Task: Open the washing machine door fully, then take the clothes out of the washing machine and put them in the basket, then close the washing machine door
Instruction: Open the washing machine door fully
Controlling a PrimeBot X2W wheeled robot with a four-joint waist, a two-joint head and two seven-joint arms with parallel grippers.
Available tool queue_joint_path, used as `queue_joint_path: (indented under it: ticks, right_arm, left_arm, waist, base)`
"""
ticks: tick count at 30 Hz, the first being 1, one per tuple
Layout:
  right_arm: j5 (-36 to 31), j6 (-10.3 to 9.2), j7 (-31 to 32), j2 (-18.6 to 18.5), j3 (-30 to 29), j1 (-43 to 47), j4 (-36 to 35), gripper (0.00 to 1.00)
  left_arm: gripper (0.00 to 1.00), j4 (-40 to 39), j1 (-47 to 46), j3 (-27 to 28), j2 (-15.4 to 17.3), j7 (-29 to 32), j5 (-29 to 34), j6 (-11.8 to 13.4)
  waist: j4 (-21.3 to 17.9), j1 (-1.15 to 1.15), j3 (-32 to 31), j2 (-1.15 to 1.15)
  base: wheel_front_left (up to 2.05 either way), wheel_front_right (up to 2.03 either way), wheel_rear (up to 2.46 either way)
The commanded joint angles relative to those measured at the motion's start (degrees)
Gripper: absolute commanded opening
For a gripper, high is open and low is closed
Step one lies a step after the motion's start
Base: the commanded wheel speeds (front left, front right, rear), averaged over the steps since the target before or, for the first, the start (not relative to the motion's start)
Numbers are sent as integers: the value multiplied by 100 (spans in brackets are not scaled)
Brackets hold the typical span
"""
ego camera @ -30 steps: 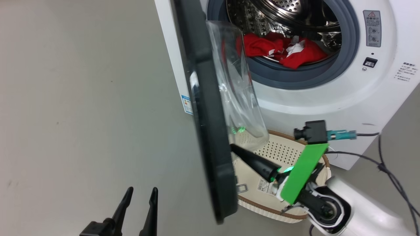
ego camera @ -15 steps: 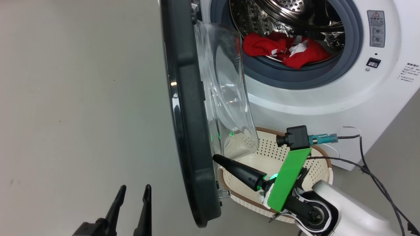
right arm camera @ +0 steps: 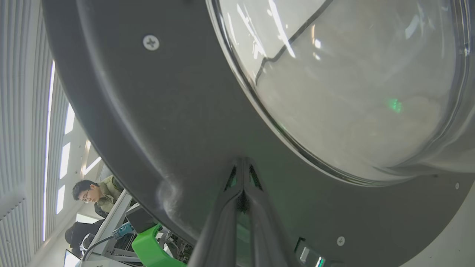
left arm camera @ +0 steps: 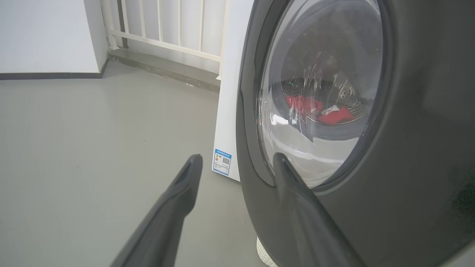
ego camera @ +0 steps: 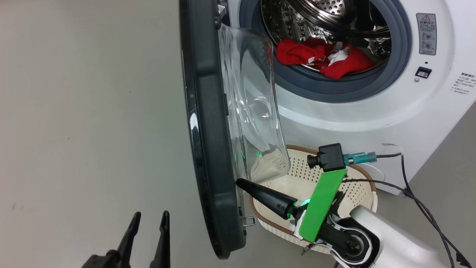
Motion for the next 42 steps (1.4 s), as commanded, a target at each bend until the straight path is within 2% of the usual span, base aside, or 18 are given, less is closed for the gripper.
queue_joint_path:
  ticks: [1, 6, 7, 8, 9, 11, 12, 13, 28, 42]
  right_arm:
    - [-82, 45, 22, 153, 44, -118, -159, 0]
    - [-123, 45, -33, 119, 19, -51, -100, 0]
    - [-138, 45, -68, 103, 6, -28, -78, 4]
    - [-157, 45, -110, 82, -7, -3, -50, 27]
    - [-179, 45, -152, 58, -14, 25, -21, 39]
    - [-236, 45, -243, -5, -12, 92, 49, 56]
    - [-274, 45, -292, -42, -1, 127, 91, 76]
    - [-310, 45, -349, -80, 12, 167, 135, 100]
    - [-418, 45, -1166, -554, 225, 917, 641, 100]
    - [-793, 45, -2288, -849, 406, 1236, 1337, 100]
  left_arm:
    - [100, -168, -10, 213, 47, -70, -11, 52]
    - [100, -165, 18, 227, 47, -70, 10, 37]
    - [100, -157, 19, 227, 47, -70, 17, 31]
    - [100, -147, 17, 226, 47, -70, 24, 25]
    - [100, -135, 12, 223, 47, -70, 31, 18]
    - [100, -112, -6, 219, 47, -70, 40, 7]
    - [100, -100, -15, 215, 47, -70, 46, -2]
    - [100, -86, -24, 211, 47, -70, 54, -13]
    - [100, 149, -76, 185, 47, -70, 198, -181]
    - [100, 224, -82, 231, 47, -70, 244, -237]
  waist:
    - [-1, 0, -3, 0]
    - [-15, 0, -49, 0]
    - [-20, 0, -59, 0]
    - [-24, 0, -69, 0]
    - [-28, 0, -78, 0]
    - [-40, 0, -98, 0]
    - [-45, 0, -109, 0]
    - [-51, 0, -120, 0]
    - [-160, 0, -302, 0]
    - [-211, 0, -376, 0]
  base:
    - [0, 0, 0]
    - [0, 0, 0]
    - [0, 0, 0]
    - [0, 0, 0]
    - [0, 0, 0]
    - [0, 0, 0]
    - [0, 0, 0]
    - [0, 0, 0]
    - [0, 0, 0]
    - [0, 0, 0]
